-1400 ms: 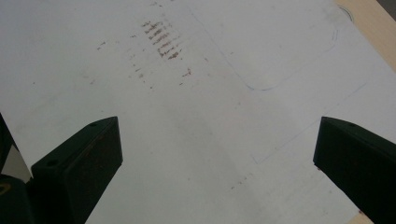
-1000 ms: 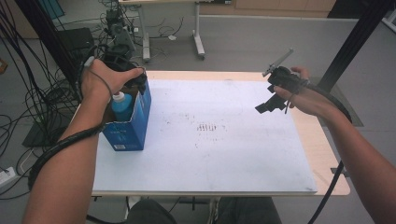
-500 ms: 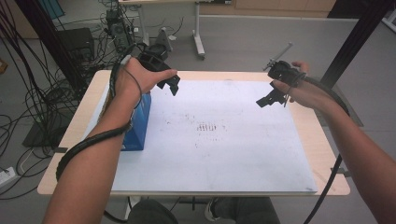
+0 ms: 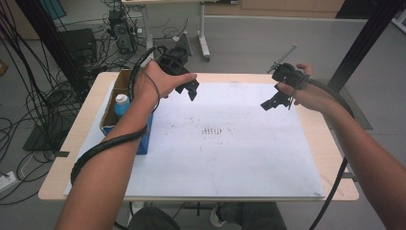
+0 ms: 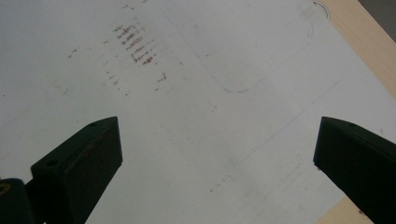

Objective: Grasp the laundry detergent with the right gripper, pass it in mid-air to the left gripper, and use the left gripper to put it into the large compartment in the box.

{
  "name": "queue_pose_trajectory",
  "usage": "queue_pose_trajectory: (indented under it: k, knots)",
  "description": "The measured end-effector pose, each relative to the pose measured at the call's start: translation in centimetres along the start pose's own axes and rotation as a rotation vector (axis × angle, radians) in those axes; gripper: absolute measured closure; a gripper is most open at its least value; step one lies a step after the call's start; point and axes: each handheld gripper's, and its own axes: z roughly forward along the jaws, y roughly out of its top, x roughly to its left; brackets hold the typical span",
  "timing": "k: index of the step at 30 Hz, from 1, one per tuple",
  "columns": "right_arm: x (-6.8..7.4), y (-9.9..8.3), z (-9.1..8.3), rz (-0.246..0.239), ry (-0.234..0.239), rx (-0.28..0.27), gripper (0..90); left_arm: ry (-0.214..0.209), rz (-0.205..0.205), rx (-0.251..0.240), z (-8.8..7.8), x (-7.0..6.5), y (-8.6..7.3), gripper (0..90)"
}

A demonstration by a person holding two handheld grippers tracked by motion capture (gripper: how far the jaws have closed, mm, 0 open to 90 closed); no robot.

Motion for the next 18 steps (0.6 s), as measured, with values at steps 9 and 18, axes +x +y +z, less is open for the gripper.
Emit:
queue_pose_trajectory:
  k: [9, 18]
  knots:
    - [0.16, -0.16, 0.09, 0.008, -0.002, 0.006, 1.1, -0.008, -0.003, 0.001, 0.11, -0.15, -0.31, 13.8]
    - [0.60, -0.13, 0.05, 0.000, -0.005, 0.002, 0.9, -0.013, -0.015, -0.008, 0.00, -0.23, -0.88, 13.8]
